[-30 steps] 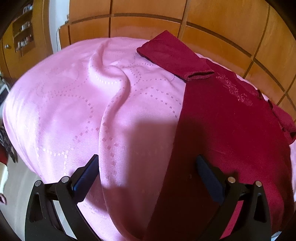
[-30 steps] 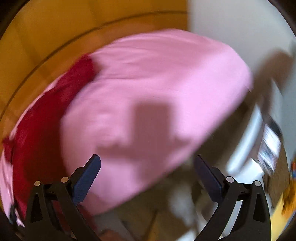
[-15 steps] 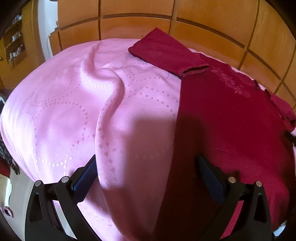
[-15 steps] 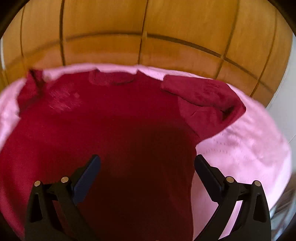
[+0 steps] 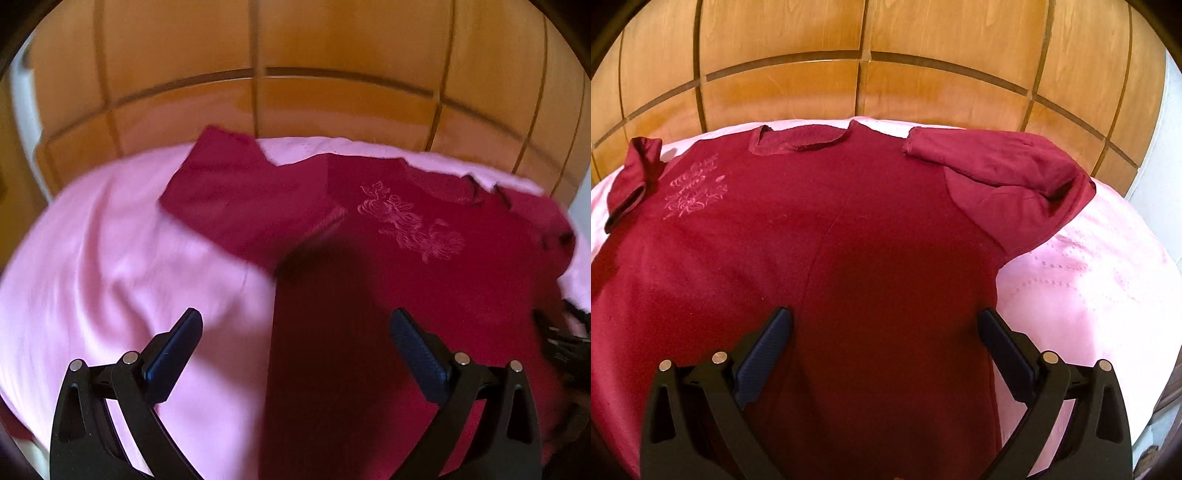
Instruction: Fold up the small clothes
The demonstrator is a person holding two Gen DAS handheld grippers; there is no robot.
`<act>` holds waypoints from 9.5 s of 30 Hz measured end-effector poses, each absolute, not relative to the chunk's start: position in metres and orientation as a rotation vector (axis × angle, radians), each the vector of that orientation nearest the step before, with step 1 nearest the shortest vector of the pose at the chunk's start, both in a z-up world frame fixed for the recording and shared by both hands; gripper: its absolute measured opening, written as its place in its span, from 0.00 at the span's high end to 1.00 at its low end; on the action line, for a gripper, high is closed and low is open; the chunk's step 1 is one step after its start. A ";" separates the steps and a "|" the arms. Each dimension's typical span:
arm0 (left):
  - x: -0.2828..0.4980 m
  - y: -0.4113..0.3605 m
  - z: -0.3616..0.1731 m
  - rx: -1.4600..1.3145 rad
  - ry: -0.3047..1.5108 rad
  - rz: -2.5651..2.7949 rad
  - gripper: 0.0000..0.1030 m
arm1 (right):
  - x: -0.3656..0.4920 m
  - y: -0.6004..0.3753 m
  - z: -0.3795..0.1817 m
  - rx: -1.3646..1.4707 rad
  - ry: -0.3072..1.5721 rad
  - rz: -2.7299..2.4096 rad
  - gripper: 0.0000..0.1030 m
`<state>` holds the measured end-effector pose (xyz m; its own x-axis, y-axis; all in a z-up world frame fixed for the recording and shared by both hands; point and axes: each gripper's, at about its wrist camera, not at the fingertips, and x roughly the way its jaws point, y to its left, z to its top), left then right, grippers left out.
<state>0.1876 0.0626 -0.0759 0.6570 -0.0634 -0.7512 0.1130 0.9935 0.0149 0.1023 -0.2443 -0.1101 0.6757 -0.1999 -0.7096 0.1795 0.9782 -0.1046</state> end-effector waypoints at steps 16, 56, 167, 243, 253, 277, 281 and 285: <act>0.299 0.221 -0.070 -0.085 0.819 0.512 0.25 | 0.101 -0.248 -0.112 -0.006 0.788 -0.208 0.03; 0.210 0.021 -0.120 -0.132 0.834 -0.072 0.02 | 0.254 -0.350 -0.095 0.315 0.831 -0.112 0.03; 0.292 0.249 -0.119 -0.484 0.797 0.207 0.33 | 0.140 -0.271 -0.121 0.096 0.829 -0.224 0.03; 0.265 -0.105 -0.048 -0.210 0.926 -0.554 0.36 | 0.139 -0.273 -0.120 0.107 0.826 -0.220 0.03; 0.218 -0.038 -0.048 -0.199 0.713 -0.388 0.09 | 0.139 -0.274 -0.119 0.108 0.827 -0.220 0.03; 0.242 0.071 -0.111 -0.363 0.840 0.033 0.07 | 0.186 -0.231 -0.100 -0.068 0.885 -0.184 0.03; 0.234 0.080 -0.111 -0.432 0.803 0.003 0.07 | 0.210 -0.258 -0.102 0.007 0.886 -0.308 0.03; 0.234 0.082 -0.113 -0.439 0.800 -0.006 0.05 | 0.222 -0.295 -0.106 0.115 0.906 -0.401 0.03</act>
